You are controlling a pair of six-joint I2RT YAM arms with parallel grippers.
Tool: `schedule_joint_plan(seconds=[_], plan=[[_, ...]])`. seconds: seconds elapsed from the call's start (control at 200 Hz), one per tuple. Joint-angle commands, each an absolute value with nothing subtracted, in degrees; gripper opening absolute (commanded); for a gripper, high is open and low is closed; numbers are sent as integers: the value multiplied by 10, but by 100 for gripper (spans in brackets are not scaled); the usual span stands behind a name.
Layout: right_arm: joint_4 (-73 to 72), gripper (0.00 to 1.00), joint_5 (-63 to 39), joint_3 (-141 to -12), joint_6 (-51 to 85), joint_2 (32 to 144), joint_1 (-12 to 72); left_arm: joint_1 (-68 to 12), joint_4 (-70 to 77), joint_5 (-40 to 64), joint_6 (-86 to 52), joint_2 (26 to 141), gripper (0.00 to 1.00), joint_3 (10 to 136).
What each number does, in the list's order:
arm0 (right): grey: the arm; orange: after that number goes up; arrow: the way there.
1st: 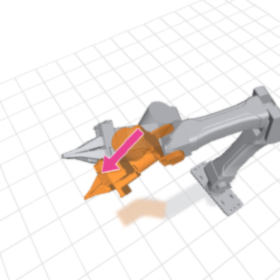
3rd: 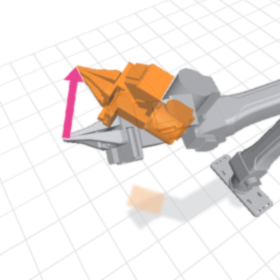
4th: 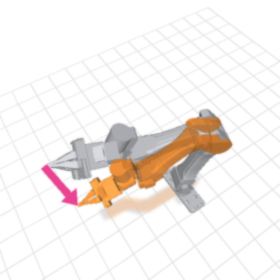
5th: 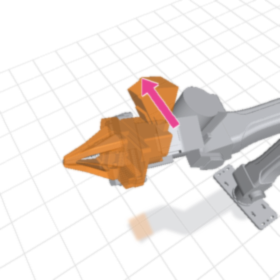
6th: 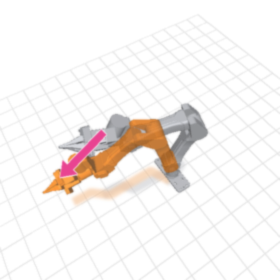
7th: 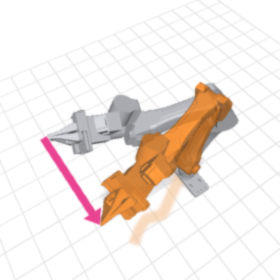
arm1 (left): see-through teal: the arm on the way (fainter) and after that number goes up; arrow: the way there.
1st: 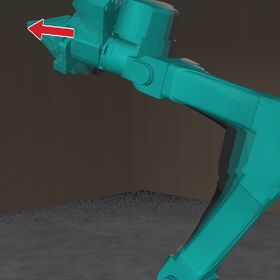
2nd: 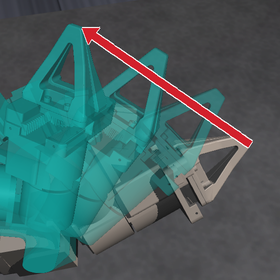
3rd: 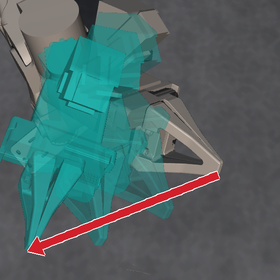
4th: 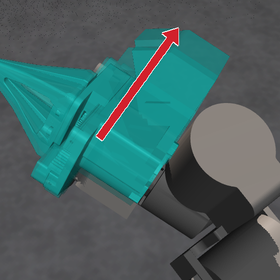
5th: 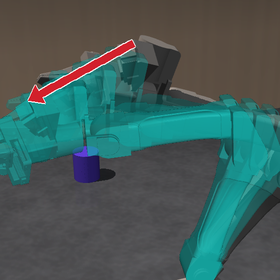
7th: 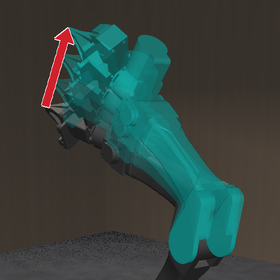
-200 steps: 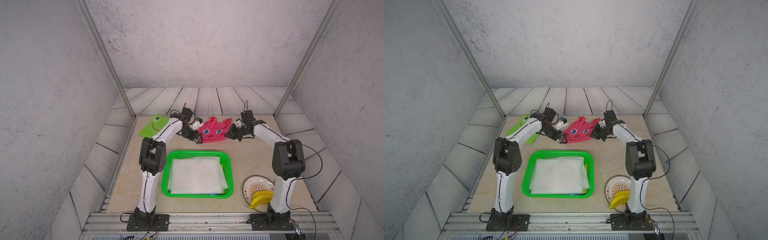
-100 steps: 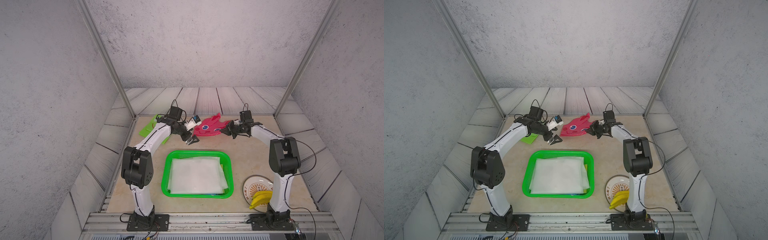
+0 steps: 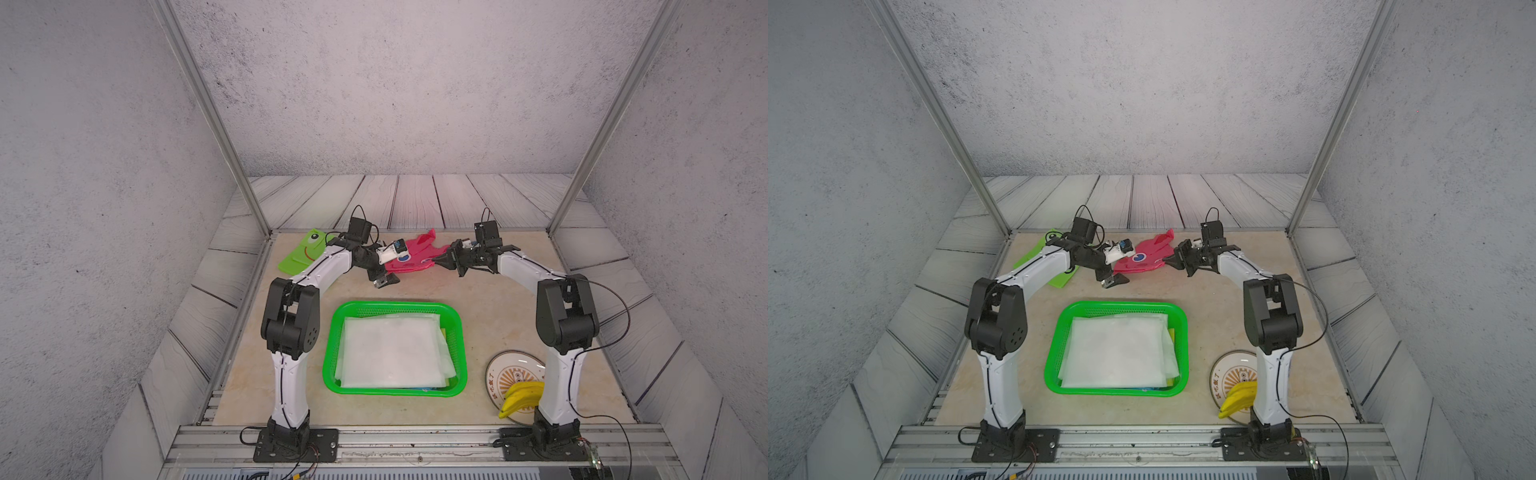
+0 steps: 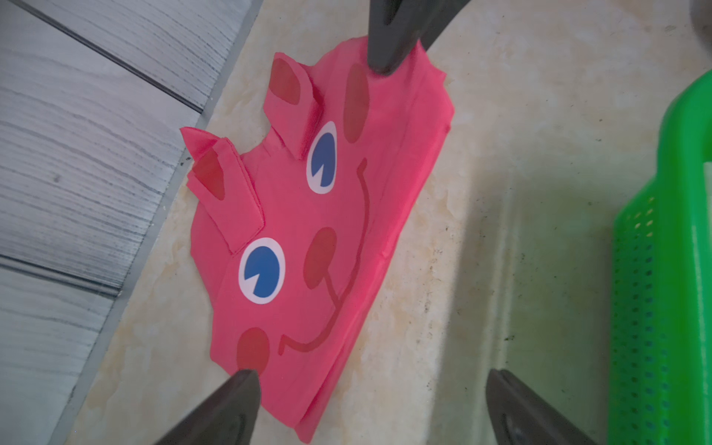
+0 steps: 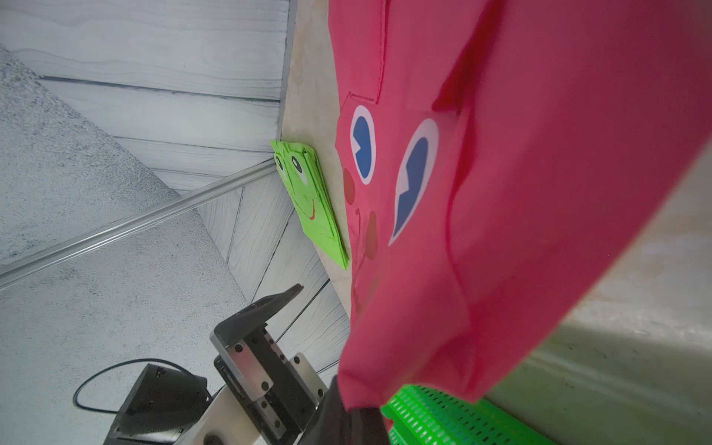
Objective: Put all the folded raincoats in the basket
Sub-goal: Pick up the raincoat from the center of the board.
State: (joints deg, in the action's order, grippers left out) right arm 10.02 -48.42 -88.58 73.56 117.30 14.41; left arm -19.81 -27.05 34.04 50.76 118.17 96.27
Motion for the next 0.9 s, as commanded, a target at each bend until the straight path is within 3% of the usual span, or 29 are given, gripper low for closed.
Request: schedule_joint_plan(seconds=[0.0,0.34,0.475,0.591,0.641,0.896], plan=[[91,0,-511,-876,741,1128,149,-204,-225,323,538,1189,96,961],[81,0,-520,-869,755,1105,150,-218,-177,284,612,1189,76,898],[83,0,-524,-872,755,1099,151,-219,-152,254,588,1195,51,899],[90,0,-524,-866,747,1092,151,-219,-127,216,572,1192,16,896],[97,0,-523,-865,739,1091,152,-219,-123,202,570,1191,6,898],[100,0,-524,-854,731,1089,151,-212,-134,167,592,1140,3,880]])
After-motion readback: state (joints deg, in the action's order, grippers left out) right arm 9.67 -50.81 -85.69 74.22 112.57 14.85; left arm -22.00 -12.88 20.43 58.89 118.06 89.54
